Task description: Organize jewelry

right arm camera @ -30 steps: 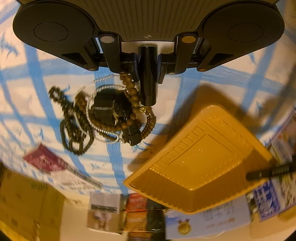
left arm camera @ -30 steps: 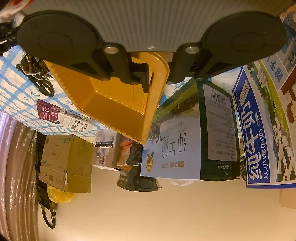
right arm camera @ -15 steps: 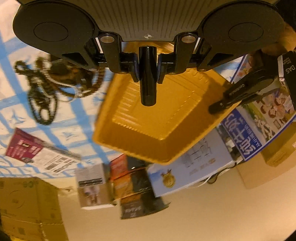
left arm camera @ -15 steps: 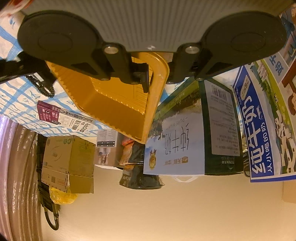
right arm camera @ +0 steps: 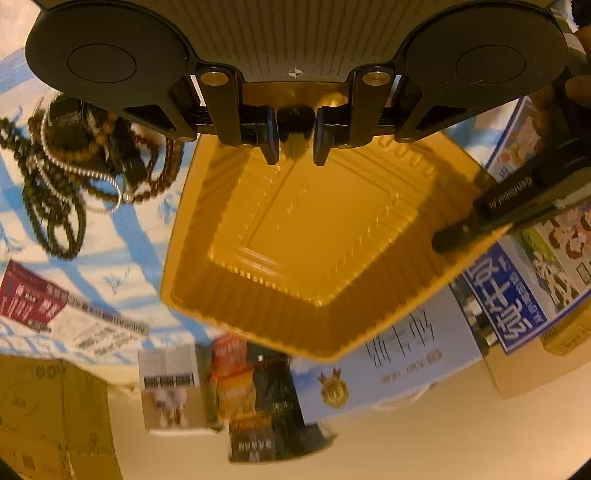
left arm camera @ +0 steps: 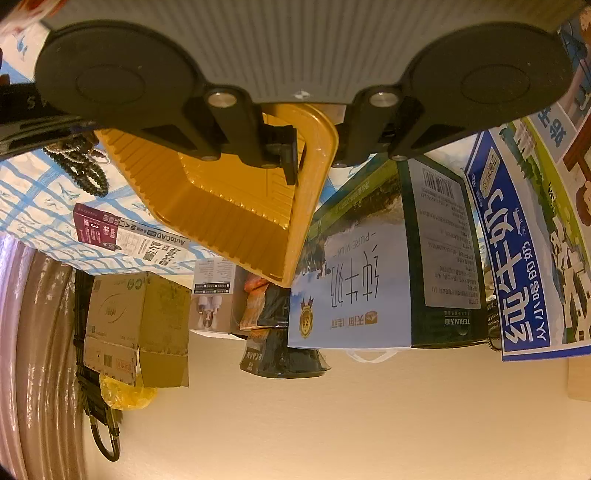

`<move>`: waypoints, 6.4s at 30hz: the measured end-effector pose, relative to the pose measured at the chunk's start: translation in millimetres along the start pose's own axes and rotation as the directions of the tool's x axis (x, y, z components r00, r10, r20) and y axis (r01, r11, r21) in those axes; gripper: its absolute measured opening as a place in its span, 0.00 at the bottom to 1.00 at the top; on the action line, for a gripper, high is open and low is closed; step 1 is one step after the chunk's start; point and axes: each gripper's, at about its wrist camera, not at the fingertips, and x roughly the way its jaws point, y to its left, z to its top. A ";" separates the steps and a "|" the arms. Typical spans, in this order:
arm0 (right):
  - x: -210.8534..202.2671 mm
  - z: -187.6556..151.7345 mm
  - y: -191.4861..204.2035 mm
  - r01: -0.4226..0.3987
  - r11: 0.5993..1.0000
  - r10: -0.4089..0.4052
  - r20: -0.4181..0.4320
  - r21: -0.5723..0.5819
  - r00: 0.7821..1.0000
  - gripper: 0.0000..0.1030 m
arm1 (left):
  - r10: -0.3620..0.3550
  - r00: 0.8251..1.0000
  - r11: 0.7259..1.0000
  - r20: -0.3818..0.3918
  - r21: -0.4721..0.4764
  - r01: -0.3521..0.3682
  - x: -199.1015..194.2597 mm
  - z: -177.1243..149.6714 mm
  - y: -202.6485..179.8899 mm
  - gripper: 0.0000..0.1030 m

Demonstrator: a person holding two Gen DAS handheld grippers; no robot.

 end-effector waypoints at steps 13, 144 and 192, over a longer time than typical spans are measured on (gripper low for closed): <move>-67.8 -20.2 -30.1 0.044 0.999 -0.044 0.046 0.008 0.998 0.44 | 0.003 1.000 1.000 -0.002 -0.004 -0.003 0.7 -0.8 1.7 0.06; -64.2 121.3 4.2 -0.240 0.970 0.227 0.194 0.047 0.954 0.64 | 0.001 1.000 1.000 0.006 0.000 -0.001 -3.7 5.6 -8.7 0.05; -23.3 -30.6 -113.5 0.238 0.850 -0.280 -0.020 -0.471 0.960 0.07 | 0.014 1.000 1.000 -0.001 0.002 -0.014 -1.7 6.5 -8.5 0.06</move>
